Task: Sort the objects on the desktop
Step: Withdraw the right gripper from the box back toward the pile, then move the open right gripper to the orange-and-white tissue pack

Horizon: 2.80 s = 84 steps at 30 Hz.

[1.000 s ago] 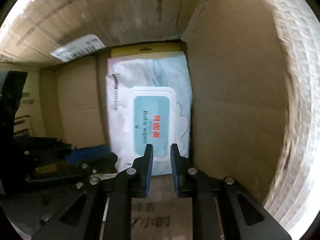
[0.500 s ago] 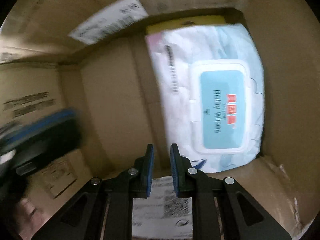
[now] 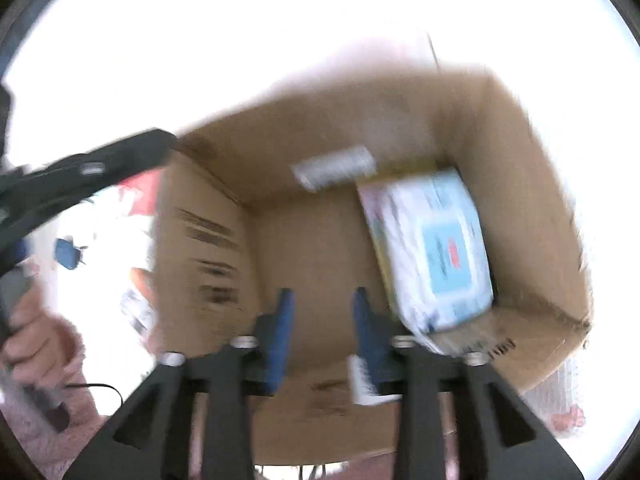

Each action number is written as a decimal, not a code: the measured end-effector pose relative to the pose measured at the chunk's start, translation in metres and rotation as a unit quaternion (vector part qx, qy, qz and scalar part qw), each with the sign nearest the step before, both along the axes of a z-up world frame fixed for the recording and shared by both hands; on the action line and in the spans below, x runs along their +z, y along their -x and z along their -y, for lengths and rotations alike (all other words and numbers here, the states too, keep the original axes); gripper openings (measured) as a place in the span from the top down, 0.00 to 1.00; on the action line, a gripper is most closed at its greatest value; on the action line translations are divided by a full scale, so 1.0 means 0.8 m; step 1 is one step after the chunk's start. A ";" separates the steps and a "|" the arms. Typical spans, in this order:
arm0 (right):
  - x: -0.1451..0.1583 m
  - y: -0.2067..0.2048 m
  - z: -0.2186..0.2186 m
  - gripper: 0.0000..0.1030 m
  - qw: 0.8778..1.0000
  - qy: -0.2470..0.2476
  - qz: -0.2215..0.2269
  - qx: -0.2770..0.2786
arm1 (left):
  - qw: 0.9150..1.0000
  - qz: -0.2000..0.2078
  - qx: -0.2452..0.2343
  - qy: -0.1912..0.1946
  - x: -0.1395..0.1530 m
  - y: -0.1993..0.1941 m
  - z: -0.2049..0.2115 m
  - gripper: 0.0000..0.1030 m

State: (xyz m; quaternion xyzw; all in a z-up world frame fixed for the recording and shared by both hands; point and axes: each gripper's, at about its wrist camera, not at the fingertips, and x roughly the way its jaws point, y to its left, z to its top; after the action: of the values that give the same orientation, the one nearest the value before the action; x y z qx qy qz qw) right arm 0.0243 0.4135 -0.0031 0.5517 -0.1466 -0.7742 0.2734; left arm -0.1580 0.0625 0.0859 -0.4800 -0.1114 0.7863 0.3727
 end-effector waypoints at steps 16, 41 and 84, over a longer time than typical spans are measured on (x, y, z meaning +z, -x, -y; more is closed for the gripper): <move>-0.018 -0.023 0.257 0.27 0.987 0.147 -0.057 -0.027 | 0.972 -0.069 0.171 0.149 -0.098 -0.037 0.220 0.37; -0.178 -0.143 0.407 0.85 0.996 0.072 0.043 -0.020 | 0.975 -0.071 0.094 0.191 -0.241 -0.096 0.256 0.85; -0.209 -0.143 0.408 0.74 0.993 0.114 0.017 0.004 | 0.981 -0.092 0.008 0.169 -0.249 -0.139 0.225 0.50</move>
State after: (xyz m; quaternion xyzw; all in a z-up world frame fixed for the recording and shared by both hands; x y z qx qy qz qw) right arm 0.1385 0.0874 -0.1702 0.5305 -0.2357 -0.7421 0.3351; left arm -0.0466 -0.1177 -0.1134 -0.4609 0.0539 0.8377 0.2881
